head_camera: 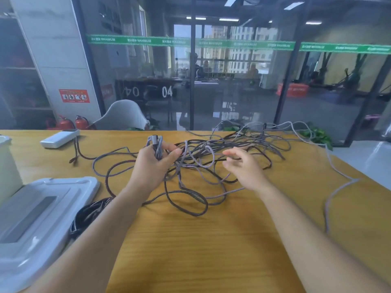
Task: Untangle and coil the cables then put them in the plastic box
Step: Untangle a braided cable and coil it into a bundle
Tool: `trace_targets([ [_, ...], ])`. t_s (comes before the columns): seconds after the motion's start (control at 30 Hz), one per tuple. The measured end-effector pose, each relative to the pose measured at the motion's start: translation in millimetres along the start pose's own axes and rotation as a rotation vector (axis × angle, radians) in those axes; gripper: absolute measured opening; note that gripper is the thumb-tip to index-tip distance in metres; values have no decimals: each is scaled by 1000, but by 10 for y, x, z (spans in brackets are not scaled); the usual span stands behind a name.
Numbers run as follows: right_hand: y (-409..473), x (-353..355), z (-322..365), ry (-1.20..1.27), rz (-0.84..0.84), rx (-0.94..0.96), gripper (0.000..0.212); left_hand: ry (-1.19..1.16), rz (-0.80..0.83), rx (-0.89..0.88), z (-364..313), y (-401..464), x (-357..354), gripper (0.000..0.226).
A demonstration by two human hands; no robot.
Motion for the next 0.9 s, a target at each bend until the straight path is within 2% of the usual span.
trace_targets([
  [0.17, 13, -131, 42, -375, -256, 98, 20, -84, 7, -24, 103, -32, 10, 30],
  [0.27, -116, -186, 294, -395, -425, 420, 26, -171, 82, 10, 170, -58, 24, 47],
  [0.37, -296, -402, 582, -476, -319, 702, 27, -278, 149, 13, 130, -90, 34, 38],
  [0.47, -320, -542, 688, -690, -186, 784, 32, -418, 202, 8, 88, -106, 43, 36],
  [0.6, -245, -581, 569, -839, -105, 797, 31, -561, 289, 7, 21, -171, 36, 40],
  [0.73, -167, -507, 439, -835, -11, 790, 30, -578, 380, -60, -77, -216, 65, 42],
  [0.9, -150, -401, 407, -746, 131, 607, 40, -692, 489, -60, -118, -265, 126, 42],
])
Point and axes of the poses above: each hand's wrist, its own y-axis towards the middle knuckle, its own x-axis out of the back of the hand, z = x × y, the point moved 1 cm from there along y, towards the middle knuckle, and after that the axes turned 13 degrees about z, right-handed, at the moved point
